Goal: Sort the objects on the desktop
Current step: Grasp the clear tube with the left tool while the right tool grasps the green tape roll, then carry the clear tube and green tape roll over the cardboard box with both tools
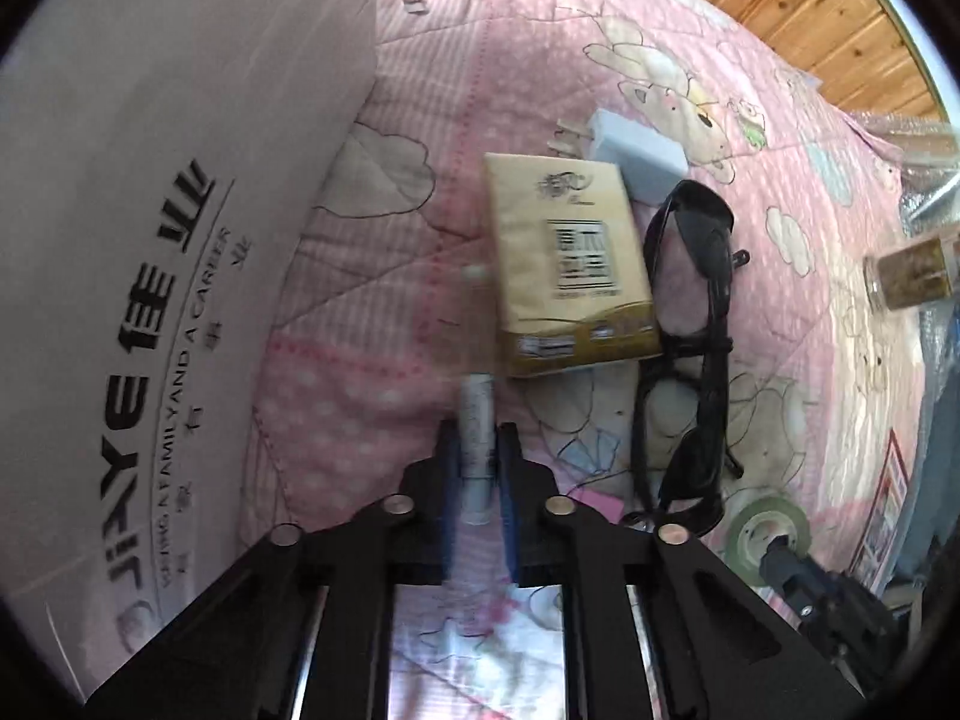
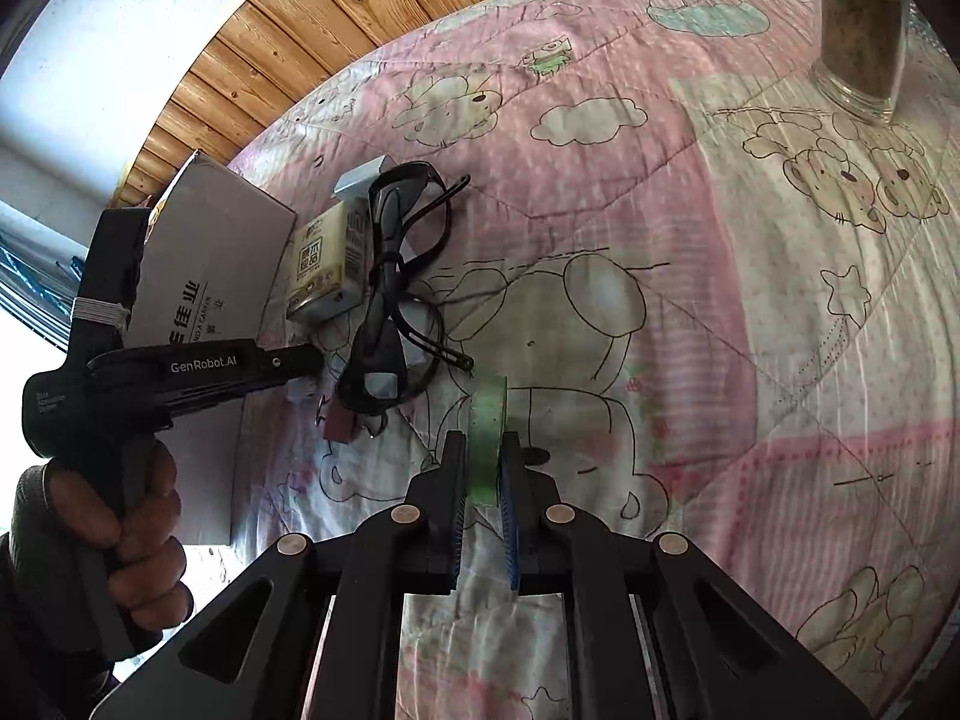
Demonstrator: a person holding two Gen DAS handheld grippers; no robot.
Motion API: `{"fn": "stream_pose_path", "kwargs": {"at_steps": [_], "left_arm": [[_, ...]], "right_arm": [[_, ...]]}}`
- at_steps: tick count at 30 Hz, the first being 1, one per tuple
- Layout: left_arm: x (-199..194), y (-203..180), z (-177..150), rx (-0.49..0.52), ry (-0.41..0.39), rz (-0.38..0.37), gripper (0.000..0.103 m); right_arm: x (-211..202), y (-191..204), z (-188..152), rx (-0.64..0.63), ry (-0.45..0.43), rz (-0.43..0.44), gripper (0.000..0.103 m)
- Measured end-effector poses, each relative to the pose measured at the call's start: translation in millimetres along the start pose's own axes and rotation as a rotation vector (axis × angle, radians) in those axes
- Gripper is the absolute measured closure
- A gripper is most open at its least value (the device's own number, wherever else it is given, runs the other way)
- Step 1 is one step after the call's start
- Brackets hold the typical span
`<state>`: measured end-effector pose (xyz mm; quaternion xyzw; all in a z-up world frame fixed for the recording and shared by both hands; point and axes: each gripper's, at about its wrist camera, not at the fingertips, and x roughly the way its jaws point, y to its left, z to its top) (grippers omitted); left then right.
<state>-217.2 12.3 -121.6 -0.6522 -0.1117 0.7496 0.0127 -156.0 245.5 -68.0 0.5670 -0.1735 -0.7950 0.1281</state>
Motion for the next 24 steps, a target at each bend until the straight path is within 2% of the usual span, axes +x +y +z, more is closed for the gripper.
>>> {"fn": "stream_pose_path", "kwargs": {"at_steps": [6, 12, 16, 18, 20, 24], "left_arm": [[-20.3, -0.2, -26.8, 0.053, 0.016, -0.014, 0.093], [-54.2, -20.0, -57.8, 0.172, 0.012, -0.055, 0.093], [-88.5, -34.7, -66.2, 0.25, -0.036, -0.098, 0.092], [-103.4, -35.1, -60.6, 0.274, -0.065, -0.114, 0.092], [-118.4, -38.8, -56.5, 0.286, -0.096, -0.128, 0.092], [-144.5, -21.0, -50.5, 0.266, -0.145, -0.144, 0.092]], "right_arm": [[-19.5, 14.1, -7.8, -0.042, -0.019, -0.024, 0.092], [-30.9, 28.0, -19.6, -0.052, -0.024, -0.036, 0.092], [-36.0, 32.4, -23.2, -0.028, -0.026, -0.021, 0.092], [-40.2, 36.1, -23.2, -0.03, -0.027, -0.017, 0.092], [-45.0, 42.1, -21.7, -0.05, -0.03, -0.022, 0.092], [-53.8, 56.6, -16.6, -0.098, -0.037, -0.034, 0.092]]}}
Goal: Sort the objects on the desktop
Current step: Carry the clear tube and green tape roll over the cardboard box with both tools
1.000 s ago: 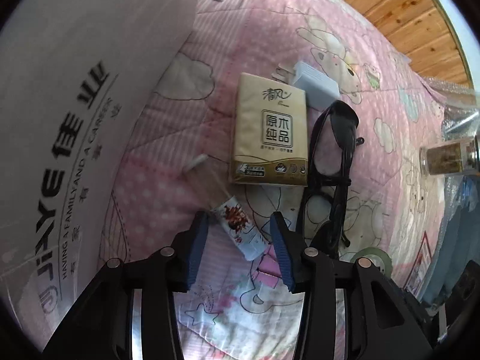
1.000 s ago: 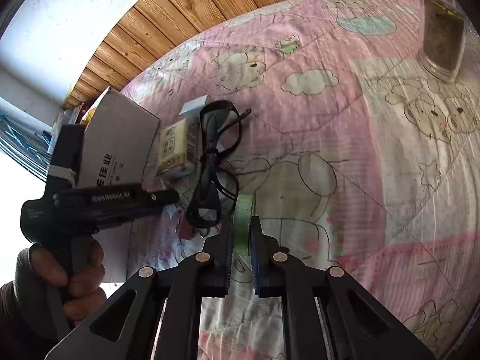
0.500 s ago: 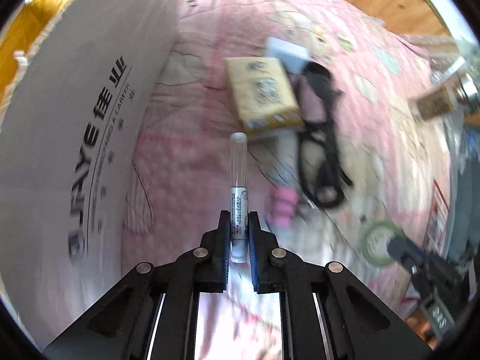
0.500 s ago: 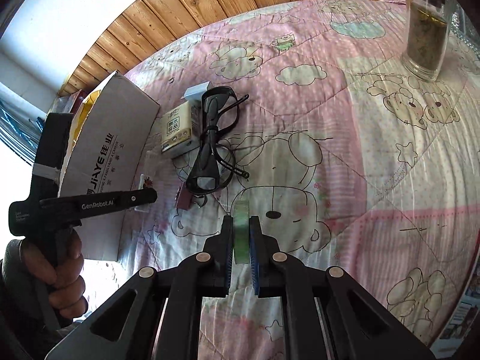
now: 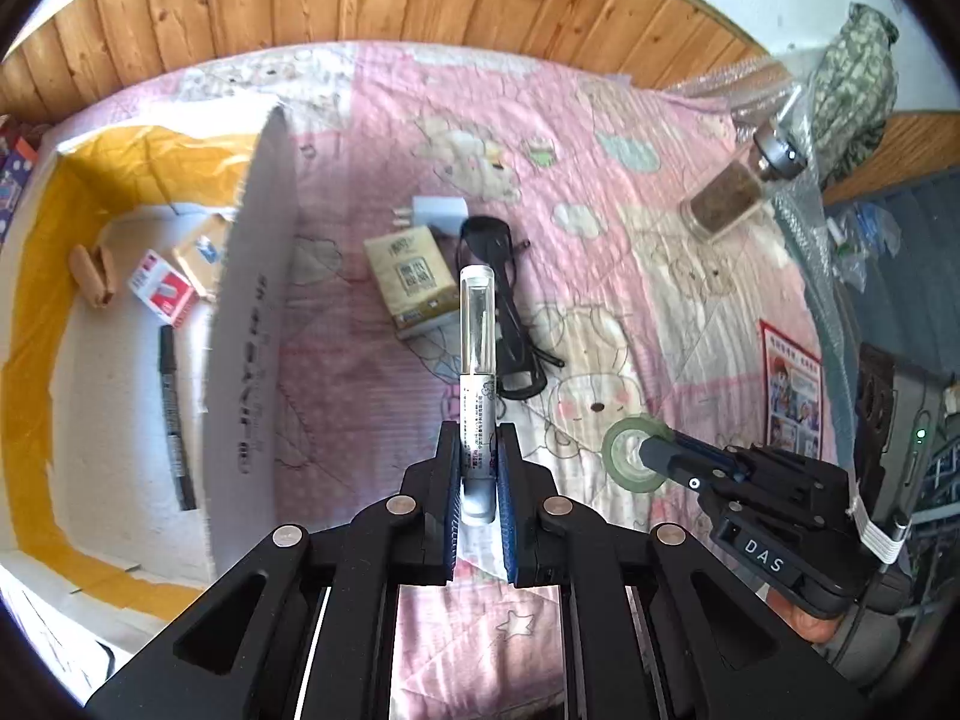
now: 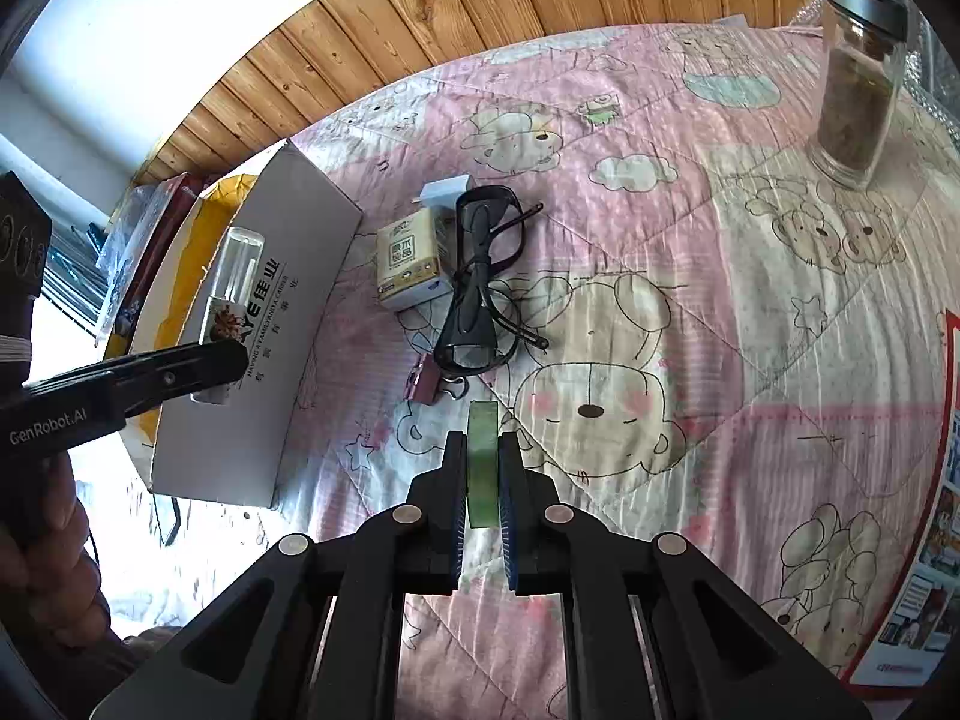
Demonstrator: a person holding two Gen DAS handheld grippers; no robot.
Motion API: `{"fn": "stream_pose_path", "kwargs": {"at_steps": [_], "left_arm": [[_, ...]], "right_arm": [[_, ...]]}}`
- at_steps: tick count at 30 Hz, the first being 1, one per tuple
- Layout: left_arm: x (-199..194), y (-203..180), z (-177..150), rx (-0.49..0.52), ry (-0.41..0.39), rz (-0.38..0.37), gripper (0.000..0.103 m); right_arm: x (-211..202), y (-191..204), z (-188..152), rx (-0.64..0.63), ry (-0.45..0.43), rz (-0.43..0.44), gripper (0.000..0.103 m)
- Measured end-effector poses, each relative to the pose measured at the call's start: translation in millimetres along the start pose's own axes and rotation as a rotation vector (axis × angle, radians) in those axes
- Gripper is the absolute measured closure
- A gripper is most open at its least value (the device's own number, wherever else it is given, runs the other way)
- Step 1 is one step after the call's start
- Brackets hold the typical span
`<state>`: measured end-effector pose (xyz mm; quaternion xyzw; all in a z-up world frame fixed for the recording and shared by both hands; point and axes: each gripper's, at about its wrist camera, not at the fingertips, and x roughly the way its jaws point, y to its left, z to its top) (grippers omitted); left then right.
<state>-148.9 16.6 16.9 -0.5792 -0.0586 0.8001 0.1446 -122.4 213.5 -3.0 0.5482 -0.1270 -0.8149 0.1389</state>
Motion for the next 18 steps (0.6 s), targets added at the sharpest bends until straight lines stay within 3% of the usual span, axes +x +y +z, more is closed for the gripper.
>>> {"fn": "stream_pose_path", "kwargs": {"at_steps": [9, 18], "left_arm": [[-45.1, 52.8, -9.1, -0.141, -0.091, 0.0, 0.093], [-85.1, 105.9, -39.6, -0.27, -0.176, 0.037, 0.093]], "right_arm": [[-17.9, 39.1, 11.3, -0.126, -0.015, -0.031, 0.092], [-33.6, 79.7, 17.1, -0.259, -0.043, -0.036, 0.092]]}}
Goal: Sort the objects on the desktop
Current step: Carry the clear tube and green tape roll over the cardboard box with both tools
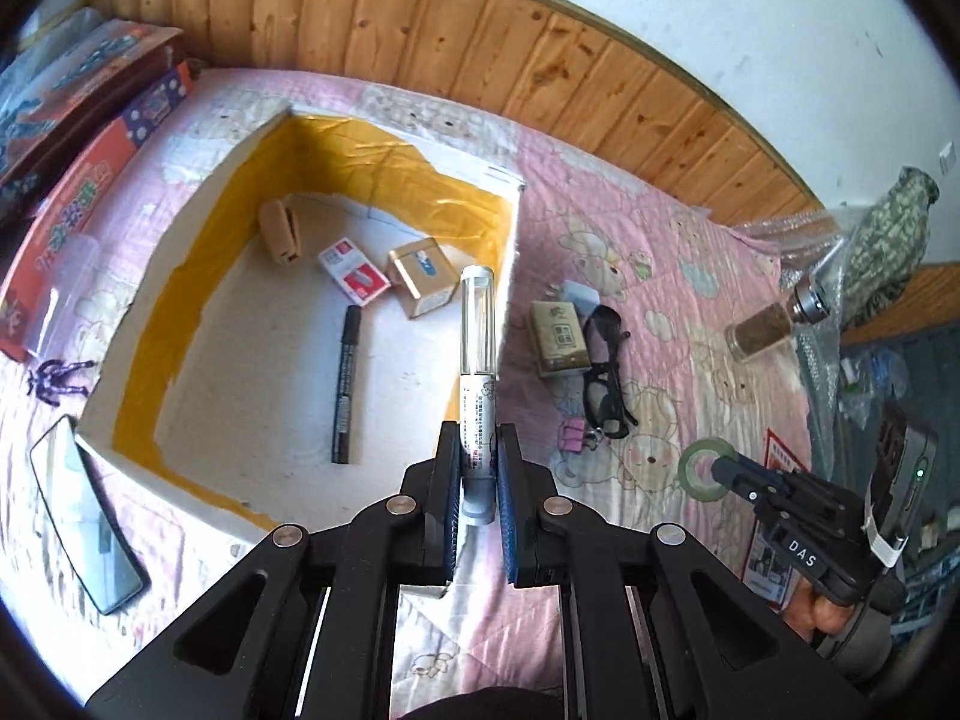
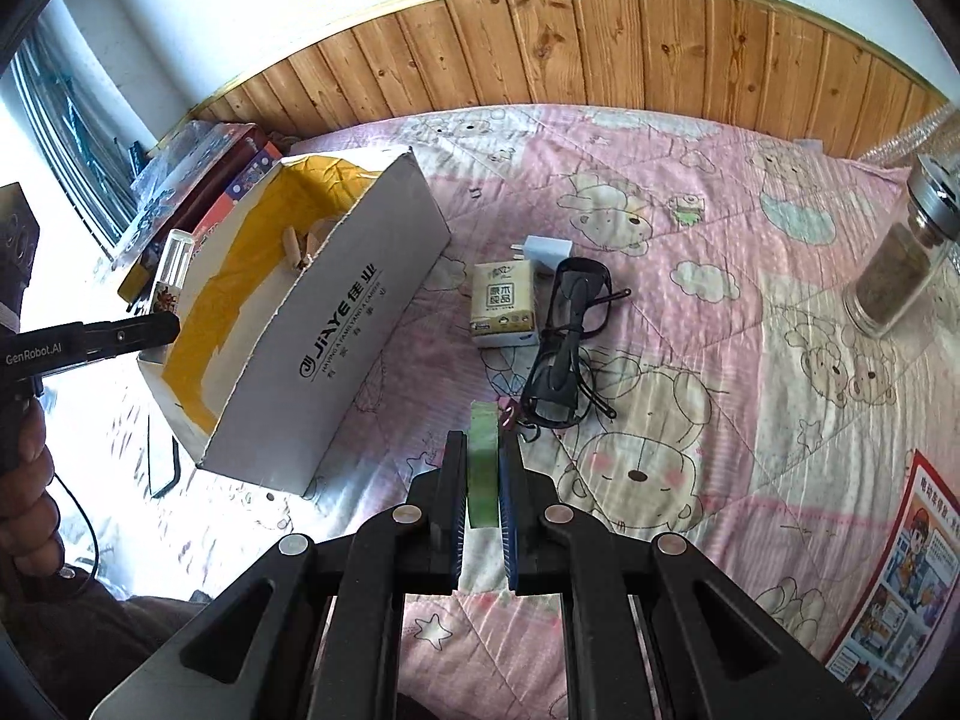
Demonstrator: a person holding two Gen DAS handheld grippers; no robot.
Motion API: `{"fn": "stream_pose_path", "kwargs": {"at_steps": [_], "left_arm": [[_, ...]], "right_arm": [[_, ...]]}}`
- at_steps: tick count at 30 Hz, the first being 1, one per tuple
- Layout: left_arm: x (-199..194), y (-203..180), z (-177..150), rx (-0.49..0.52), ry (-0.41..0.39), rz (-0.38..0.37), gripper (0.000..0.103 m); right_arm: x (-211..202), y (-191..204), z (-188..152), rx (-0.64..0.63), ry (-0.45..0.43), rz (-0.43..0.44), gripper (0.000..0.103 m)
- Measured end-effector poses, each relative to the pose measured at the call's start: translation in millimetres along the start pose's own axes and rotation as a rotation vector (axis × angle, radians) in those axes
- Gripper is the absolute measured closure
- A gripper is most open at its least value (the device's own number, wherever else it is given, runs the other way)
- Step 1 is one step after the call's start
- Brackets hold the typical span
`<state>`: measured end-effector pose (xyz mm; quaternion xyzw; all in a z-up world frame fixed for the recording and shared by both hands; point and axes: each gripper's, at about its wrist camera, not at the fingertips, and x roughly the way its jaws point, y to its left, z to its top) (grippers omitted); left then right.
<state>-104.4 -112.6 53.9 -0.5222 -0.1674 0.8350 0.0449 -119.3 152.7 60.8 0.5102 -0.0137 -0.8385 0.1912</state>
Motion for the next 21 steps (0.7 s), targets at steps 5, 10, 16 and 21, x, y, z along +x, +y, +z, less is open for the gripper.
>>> {"fn": "stream_pose_path", "kwargs": {"at_steps": [5, 10, 16, 21], "left_arm": [[-15.4, 20.5, -10.9, -0.036, -0.033, 0.03, 0.093], [-19.3, 32.0, -14.4, -0.055, -0.038, 0.046, 0.093], [-21.7, 40.1, -10.4, -0.053, -0.054, 0.091, 0.093], [-12.7, 52.4, -2.2, -0.047, -0.039, 0.158, 0.093]], "right_arm": [[-7.7, 22.5, 10.0, -0.069, -0.02, 0.025, 0.092], [-10.9, 46.2, 17.6, -0.138, -0.022, 0.062, 0.092], [-11.6, 69.9, 33.0, -0.222, -0.023, 0.094, 0.092], [-6.4, 90.8, 54.2, -0.28, -0.025, 0.135, 0.092]]}}
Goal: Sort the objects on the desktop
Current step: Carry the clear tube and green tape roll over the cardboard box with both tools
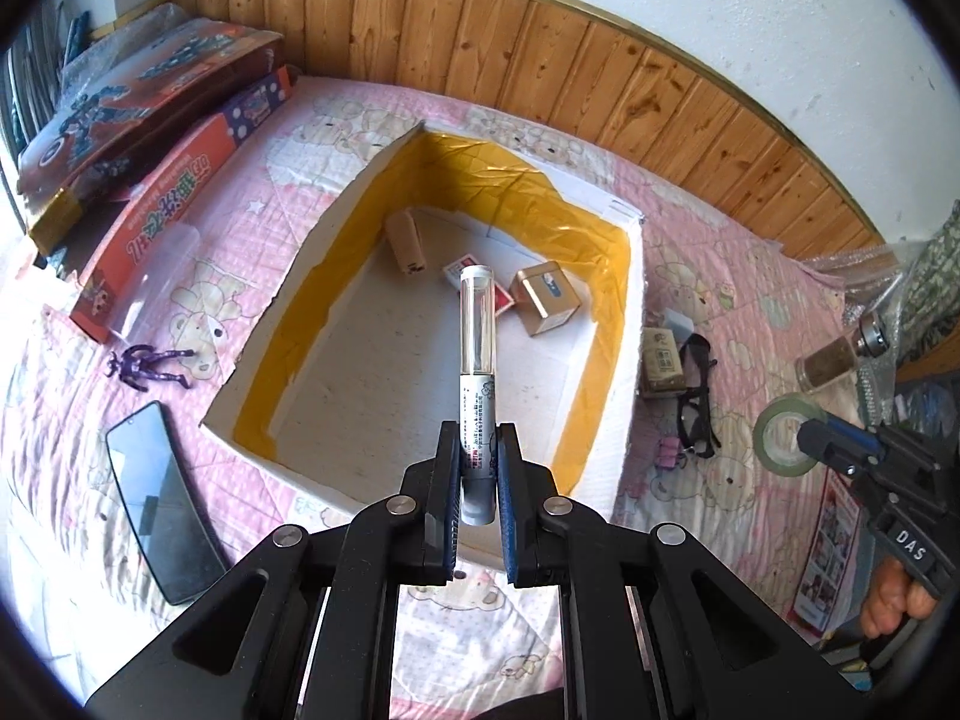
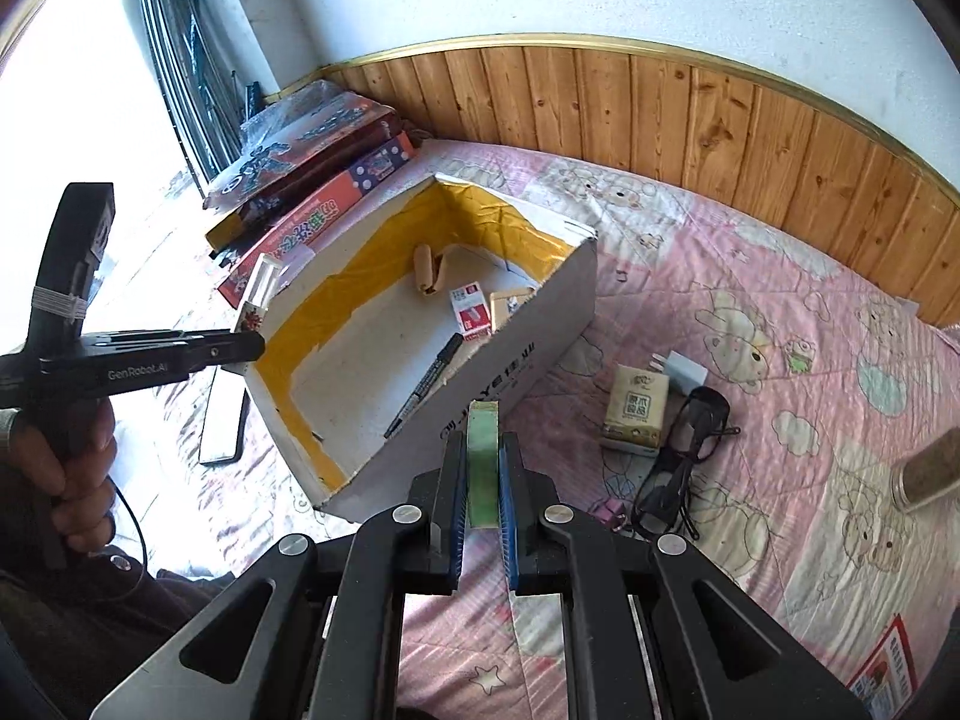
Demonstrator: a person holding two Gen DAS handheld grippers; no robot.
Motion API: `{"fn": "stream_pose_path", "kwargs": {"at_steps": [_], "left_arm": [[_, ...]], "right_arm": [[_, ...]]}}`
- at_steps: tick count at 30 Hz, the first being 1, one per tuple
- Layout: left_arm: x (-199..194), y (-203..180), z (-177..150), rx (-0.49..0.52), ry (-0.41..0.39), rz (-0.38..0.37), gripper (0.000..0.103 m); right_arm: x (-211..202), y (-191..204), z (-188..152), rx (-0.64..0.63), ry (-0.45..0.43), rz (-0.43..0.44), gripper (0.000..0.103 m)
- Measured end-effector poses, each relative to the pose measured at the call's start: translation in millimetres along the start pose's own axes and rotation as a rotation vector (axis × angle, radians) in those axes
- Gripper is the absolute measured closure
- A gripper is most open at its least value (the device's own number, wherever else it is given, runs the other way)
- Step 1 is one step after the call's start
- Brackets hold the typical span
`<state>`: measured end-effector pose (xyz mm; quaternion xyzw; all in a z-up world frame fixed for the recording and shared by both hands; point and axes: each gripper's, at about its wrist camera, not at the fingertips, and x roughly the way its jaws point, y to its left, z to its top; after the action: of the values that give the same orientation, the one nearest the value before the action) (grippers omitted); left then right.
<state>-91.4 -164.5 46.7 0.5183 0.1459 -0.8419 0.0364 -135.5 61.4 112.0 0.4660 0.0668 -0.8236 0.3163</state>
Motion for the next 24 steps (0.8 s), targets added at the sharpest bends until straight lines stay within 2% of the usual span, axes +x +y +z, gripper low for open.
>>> {"fn": "stream_pose_path", "kwargs": {"at_steps": [13, 24], "left_arm": [[34.4, 27.6, 25.1, -0.015, 0.049, 0.078, 0.093], [66.5, 47.0, 35.8, -0.079, 0.132, 0.03, 0.092]], "right_arm": [[55.9, 36.0, 53.6, -0.164, 0.06, 0.076, 0.092], [109.0, 55.4, 83.3, -0.201, 0.144, 0.133, 0.092]]}}
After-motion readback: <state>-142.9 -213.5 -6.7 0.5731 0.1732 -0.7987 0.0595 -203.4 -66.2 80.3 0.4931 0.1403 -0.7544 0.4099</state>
